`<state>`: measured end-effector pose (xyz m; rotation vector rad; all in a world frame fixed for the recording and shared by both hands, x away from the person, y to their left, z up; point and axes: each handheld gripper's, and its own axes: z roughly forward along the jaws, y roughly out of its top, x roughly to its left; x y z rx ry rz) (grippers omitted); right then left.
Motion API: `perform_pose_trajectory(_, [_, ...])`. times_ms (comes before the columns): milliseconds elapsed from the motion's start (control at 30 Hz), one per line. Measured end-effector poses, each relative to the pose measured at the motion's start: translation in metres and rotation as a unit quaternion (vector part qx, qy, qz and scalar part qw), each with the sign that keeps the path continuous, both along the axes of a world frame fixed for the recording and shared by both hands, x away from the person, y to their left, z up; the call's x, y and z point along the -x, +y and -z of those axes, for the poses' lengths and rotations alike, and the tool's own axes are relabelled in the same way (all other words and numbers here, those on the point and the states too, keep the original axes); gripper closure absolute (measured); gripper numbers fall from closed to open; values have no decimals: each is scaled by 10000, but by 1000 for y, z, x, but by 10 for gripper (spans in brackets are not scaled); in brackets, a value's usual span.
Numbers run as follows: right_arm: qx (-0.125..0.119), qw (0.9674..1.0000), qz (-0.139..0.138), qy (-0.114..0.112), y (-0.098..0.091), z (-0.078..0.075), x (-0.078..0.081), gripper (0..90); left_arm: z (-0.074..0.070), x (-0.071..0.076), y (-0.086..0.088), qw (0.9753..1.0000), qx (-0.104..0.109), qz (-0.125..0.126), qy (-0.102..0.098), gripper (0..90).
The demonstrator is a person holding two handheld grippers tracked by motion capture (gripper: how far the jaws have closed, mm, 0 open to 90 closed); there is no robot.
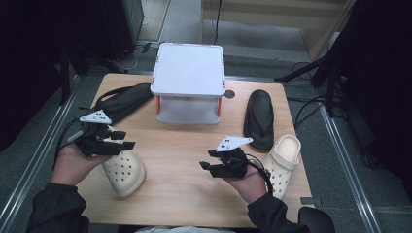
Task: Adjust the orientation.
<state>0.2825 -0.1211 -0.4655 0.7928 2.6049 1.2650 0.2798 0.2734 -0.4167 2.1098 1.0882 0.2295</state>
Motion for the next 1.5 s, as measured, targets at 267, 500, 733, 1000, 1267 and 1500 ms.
perform_pose_trajectory(267, [81, 9999, -128, -76, 8, 1, 0, 492, 9, 5, 28, 9992, -166, -361, 41, 439])
perform_pose_trajectory(500, [66, 9997, -188, -104, 12, 1, -3, 495, 26, 7, 39, 9980, -297, -524, 164, 445])
perform_pose_trajectory(733, [148, 9995, -266, -131, 16, 3, -3, 494, 44, 4, 43, 9982, -220, -476, 284, 447])
perform_pose_trajectory(1000, [203, 9994, -229, -128, 16, 3, -3, 493, 53, -2, 35, 9984, -234, -304, 421, 472])
perform_pose_trajectory(1267, [286, 9991, -216, -219, 15, 4, -1, 490, 54, -4, 29, 9983, -319, -193, 449, 524])
perform_pose_trajectory(1500, [285, 9991, -194, -252, 14, 4, 0, 487, 54, -7, 27, 9978, -227, -134, 612, 613])
